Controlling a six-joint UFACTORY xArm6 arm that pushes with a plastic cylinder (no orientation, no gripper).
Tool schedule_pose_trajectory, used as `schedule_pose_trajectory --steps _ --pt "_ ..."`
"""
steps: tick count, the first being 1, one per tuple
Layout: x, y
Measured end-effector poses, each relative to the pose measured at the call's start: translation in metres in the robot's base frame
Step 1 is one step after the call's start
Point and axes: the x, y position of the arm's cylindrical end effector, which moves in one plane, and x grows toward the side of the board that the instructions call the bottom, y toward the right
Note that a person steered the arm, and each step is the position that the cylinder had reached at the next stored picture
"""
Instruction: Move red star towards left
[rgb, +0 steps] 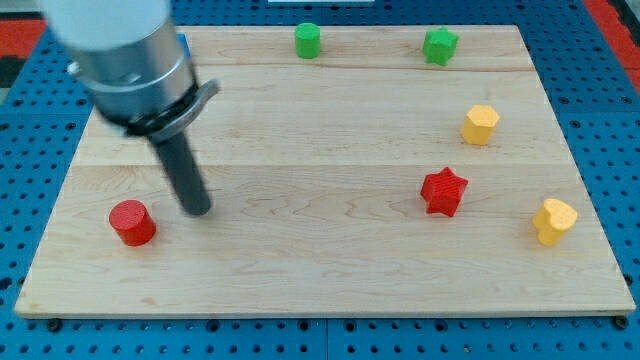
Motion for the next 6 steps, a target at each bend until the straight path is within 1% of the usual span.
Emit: schedule_pose_trajectory --steps 1,2,3,4,5,6 --pt "-0.027 0.1" --pt "-0.031 0.208" --pt "-0.031 0.268" --pt "-0.014 0.302" --pt "0.012 0.289" --pt "0.001 0.212"
